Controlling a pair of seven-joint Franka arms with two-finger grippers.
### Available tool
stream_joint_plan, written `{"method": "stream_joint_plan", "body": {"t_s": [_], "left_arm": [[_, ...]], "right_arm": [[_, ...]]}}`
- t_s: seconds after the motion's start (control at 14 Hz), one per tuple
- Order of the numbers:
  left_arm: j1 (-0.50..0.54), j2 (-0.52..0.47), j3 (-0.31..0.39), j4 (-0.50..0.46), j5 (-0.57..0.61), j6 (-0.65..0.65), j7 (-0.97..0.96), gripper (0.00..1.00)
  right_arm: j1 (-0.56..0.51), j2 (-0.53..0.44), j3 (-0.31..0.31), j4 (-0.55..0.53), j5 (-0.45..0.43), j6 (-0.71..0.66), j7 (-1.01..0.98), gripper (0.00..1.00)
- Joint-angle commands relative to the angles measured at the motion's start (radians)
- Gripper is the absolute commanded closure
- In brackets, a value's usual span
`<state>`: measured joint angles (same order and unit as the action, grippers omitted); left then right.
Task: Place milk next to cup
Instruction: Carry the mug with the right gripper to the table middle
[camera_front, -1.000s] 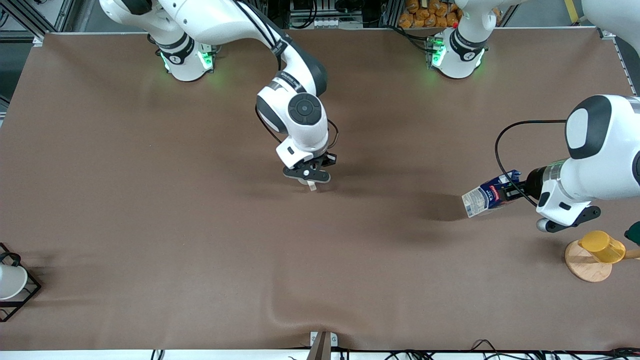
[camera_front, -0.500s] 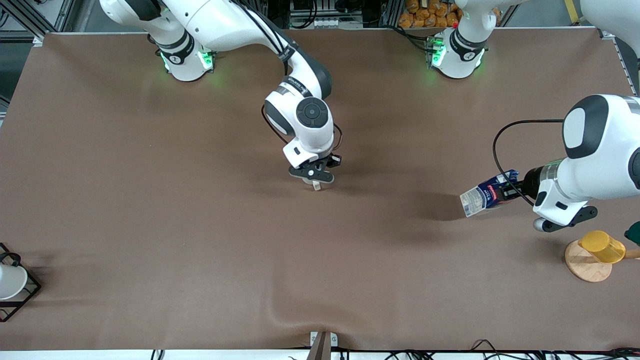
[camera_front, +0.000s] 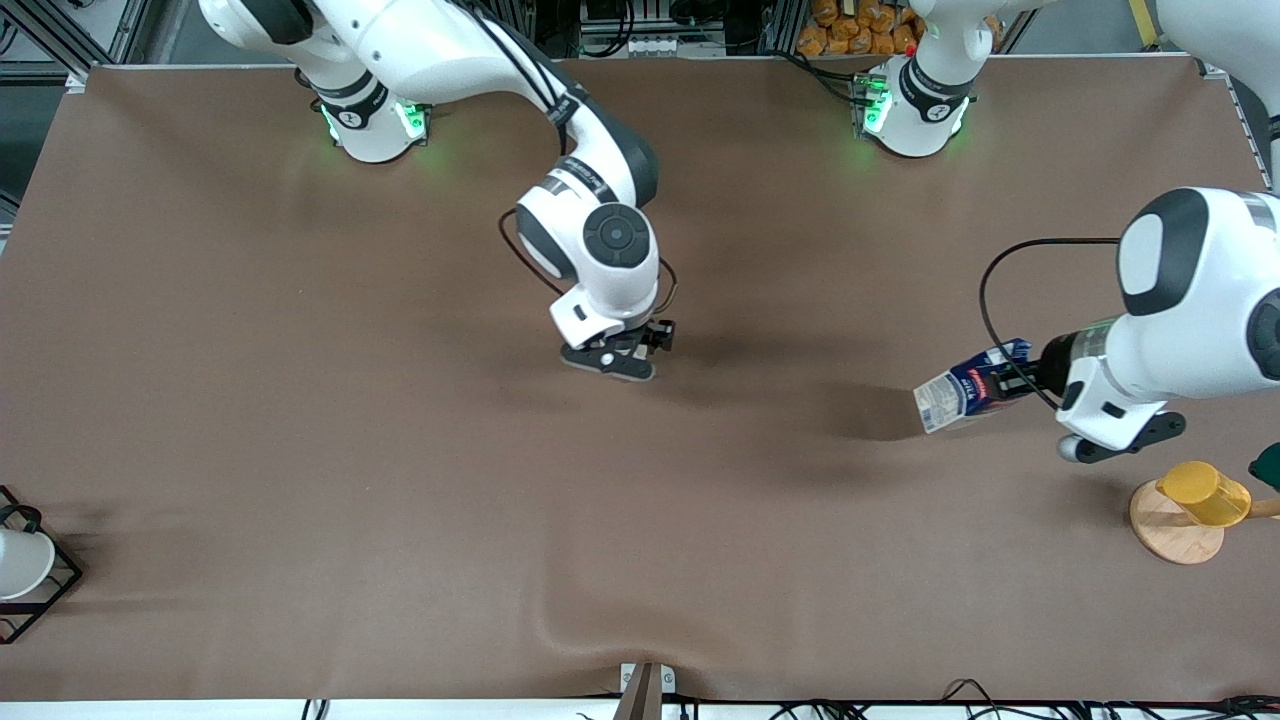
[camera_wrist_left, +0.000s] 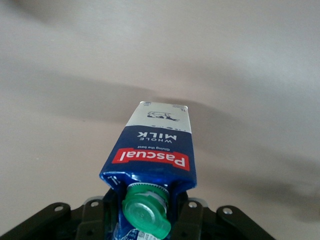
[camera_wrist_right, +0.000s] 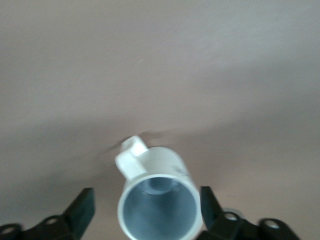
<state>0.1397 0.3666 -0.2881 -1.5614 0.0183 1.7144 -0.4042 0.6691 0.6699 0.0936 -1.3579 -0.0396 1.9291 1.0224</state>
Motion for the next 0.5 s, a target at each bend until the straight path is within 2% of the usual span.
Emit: {"method": "stream_joint_plan", "body": {"t_s": [0.0,0.29,0.43], "left_arm": [[-0.005,-0.018,-0.067,-0.002,0.002,-0.061,-0.039,0.56],[-0.011,-0.012,-0.196,-0.005,0.003,-0.12,-0.079,0.56],[-0.055,-0.005,-0.246,-0.008,0.003,-0.142,-0.151,0.56]], "right_arm": [[-0.074,-0.036,0.014,0.077,-0.006,-0.111,-0.054,0.0],[-0.189,-0.095,0.021,0.077,0.001,-0.113,-0.184,0.0],[-0.253,-0.11,0.023,0.079,0.012,-0.113,-0.273,0.0]]}}
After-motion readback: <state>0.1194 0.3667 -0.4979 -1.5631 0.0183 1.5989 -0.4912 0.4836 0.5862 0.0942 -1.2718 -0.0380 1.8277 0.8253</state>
